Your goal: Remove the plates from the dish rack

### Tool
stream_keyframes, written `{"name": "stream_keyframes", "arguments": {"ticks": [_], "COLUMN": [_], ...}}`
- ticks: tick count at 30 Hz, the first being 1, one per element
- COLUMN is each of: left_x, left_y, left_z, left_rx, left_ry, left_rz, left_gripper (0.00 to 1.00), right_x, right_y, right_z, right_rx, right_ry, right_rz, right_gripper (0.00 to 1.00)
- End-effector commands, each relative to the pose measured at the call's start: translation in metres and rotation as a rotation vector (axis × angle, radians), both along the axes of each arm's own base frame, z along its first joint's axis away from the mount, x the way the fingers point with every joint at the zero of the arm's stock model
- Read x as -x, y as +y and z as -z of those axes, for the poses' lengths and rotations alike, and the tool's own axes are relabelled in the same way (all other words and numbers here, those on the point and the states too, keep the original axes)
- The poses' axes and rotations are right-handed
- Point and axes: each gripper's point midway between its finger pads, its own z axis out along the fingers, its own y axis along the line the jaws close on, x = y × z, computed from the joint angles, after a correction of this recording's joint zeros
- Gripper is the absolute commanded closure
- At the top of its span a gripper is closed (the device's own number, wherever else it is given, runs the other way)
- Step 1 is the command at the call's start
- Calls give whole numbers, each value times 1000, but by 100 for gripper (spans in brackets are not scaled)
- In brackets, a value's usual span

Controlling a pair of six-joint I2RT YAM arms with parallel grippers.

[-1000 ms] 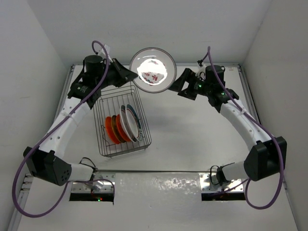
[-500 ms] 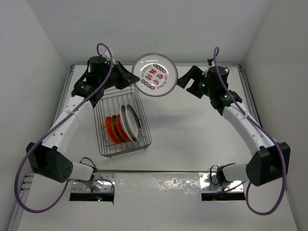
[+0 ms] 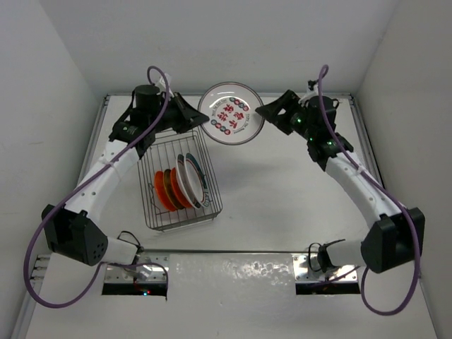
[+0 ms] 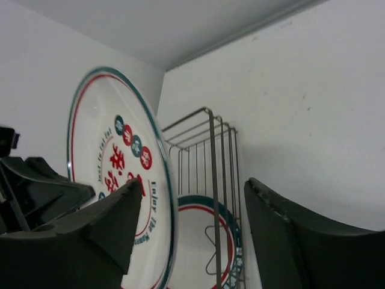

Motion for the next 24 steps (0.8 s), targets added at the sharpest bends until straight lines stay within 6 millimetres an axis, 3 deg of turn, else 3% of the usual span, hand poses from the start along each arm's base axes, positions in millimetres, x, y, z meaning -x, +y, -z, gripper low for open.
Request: {"name": "stream_keyframes", "arguments": {"ticks": [1, 3, 4, 5, 6, 7, 8, 9, 10, 11, 12, 13, 14, 15, 18, 19, 21, 22, 24], "left_x": [-2, 0, -2, -4, -4, -12, -16, -12, -24, -26, -20, -23, -16, -16, -2, 1, 9, 12, 21], "left_y": [-18, -20, -21, -21, -19, -14, -8, 4, 26, 40, 56, 80, 92, 107, 128, 132, 136, 138, 147], "left_z": [-20, -17, -13, -10, -3, 0, 2, 17, 7, 4, -3, -6, -17, -23, -40, -42, -42, -40, -29], "left_rx": [80, 78, 72, 67, 47, 13, -25, -111, -193, -263, -329, -415, -470, -519, -604, -631, -659, -681, -726], "left_ry": [-69, -64, -58, -55, -35, -26, -24, 29, 7, -1, 22, 20, 12, 1, -23, -32, -29, -27, 14], "left_rz": [79, 97, 99, 98, 95, 55, 23, -12, -139, -188, -239, -342, -366, -422, -467, -464, -448, -432, -440], "left_gripper": [97, 93, 86, 79, 71, 50, 35, 19, 0, 0, 0, 0, 0, 0, 0, 0, 0, 0, 0], "right_x": [-5, -7, -7, -7, -8, -10, -13, -19, -23, -26, -26, -25, -24, -25, -39, -44, -60, -66, -83], "right_y": [30, 42, 45, 47, 45, 37, 28, 4, -18, -34, -64, -77, -101, -112, -133, -136, -142, -143, -146], "right_z": [-19, -16, -18, -19, -13, -11, -3, 25, 37, 50, 79, 93, 112, 121, 152, 172, 177, 190, 185], "right_rx": [-90, -101, -109, -114, -102, -86, -62, -2, 8, 16, 41, 54, 86, 93, 108, 128, 135, 155, 196], "right_ry": [-38, -16, -24, -25, -2, 6, 36, 134, 180, 214, 305, 348, 385, 403, 434, 470, 448, 459, 408], "right_rz": [-149, -217, -233, -244, -230, -197, -145, -11, 83, 148, 281, 341, 442, 484, 544, 549, 543, 535, 526], "right_gripper": [37, 50, 58, 85, 100, 100, 100, 100, 100, 100, 100, 100, 100, 100, 100, 100, 100, 100, 100]}}
